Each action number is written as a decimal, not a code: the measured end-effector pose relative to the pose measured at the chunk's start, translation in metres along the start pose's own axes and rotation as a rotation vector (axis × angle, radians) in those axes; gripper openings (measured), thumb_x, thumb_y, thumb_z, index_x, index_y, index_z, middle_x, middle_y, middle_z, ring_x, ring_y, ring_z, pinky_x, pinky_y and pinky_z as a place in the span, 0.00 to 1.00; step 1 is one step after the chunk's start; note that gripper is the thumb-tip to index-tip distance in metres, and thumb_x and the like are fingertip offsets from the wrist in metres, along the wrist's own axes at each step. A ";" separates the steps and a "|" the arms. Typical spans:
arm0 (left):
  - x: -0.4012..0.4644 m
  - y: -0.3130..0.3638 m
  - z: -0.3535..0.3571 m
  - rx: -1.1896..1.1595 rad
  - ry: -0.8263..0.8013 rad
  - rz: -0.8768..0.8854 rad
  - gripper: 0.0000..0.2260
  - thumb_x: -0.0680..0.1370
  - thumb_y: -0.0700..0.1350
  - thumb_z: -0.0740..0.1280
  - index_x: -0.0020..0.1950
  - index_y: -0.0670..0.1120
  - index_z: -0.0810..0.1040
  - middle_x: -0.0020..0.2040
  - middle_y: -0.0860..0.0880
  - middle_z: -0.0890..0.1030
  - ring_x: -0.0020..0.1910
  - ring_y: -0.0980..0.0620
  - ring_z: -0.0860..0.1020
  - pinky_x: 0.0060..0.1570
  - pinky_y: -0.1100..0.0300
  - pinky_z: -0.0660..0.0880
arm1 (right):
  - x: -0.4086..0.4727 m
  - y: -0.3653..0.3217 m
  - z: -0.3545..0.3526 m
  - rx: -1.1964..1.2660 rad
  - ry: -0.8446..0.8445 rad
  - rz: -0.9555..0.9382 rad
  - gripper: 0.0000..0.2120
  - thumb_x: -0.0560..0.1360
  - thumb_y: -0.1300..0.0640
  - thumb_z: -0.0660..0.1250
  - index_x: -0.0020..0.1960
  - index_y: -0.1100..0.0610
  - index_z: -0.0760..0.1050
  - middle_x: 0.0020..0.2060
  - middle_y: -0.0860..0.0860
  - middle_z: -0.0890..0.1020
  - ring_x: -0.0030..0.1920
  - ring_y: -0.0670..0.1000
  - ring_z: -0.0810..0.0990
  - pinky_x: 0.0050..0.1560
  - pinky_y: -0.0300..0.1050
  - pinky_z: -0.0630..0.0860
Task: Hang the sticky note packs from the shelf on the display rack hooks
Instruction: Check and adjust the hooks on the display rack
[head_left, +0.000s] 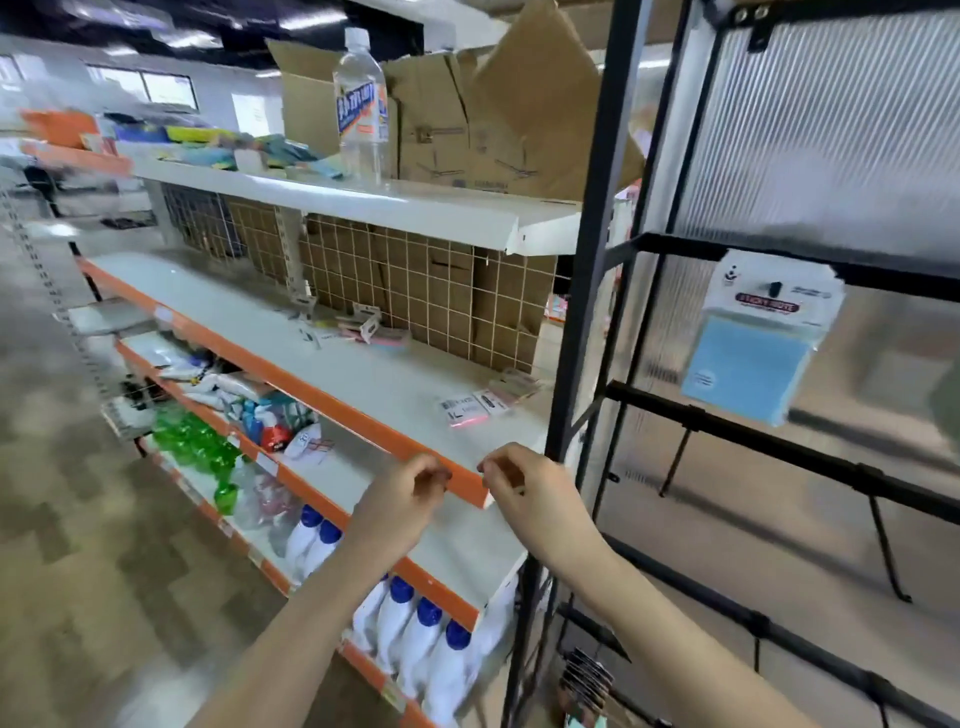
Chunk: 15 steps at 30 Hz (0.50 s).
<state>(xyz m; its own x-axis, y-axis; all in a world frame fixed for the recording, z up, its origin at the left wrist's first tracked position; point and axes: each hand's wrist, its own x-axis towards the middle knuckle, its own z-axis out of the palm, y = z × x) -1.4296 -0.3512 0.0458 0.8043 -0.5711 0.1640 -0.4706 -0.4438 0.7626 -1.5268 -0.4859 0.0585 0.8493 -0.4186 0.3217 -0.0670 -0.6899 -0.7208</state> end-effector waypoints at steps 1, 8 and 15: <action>0.003 -0.008 -0.006 0.008 0.024 -0.011 0.11 0.77 0.40 0.64 0.42 0.56 0.76 0.42 0.53 0.82 0.43 0.51 0.80 0.47 0.55 0.76 | 0.008 -0.002 0.010 0.007 -0.016 0.003 0.07 0.78 0.57 0.62 0.46 0.54 0.78 0.38 0.45 0.80 0.39 0.46 0.77 0.40 0.37 0.71; 0.055 -0.070 -0.041 0.074 0.059 -0.096 0.09 0.78 0.38 0.62 0.45 0.51 0.77 0.43 0.51 0.81 0.44 0.52 0.79 0.51 0.54 0.76 | 0.080 0.000 0.084 0.004 -0.110 0.048 0.09 0.79 0.55 0.61 0.48 0.57 0.79 0.43 0.51 0.83 0.44 0.51 0.79 0.46 0.45 0.74; 0.137 -0.107 -0.058 0.190 -0.004 -0.102 0.10 0.80 0.44 0.60 0.43 0.58 0.72 0.42 0.60 0.77 0.45 0.57 0.77 0.50 0.59 0.74 | 0.159 0.017 0.137 0.085 -0.103 0.158 0.08 0.78 0.59 0.61 0.47 0.56 0.79 0.41 0.46 0.82 0.43 0.48 0.79 0.45 0.41 0.72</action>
<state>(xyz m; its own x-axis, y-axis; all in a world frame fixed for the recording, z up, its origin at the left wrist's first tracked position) -1.2479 -0.3421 0.0230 0.8501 -0.5191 0.0886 -0.4466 -0.6214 0.6437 -1.3214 -0.4826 0.0132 0.8809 -0.4523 0.1394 -0.1627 -0.5659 -0.8082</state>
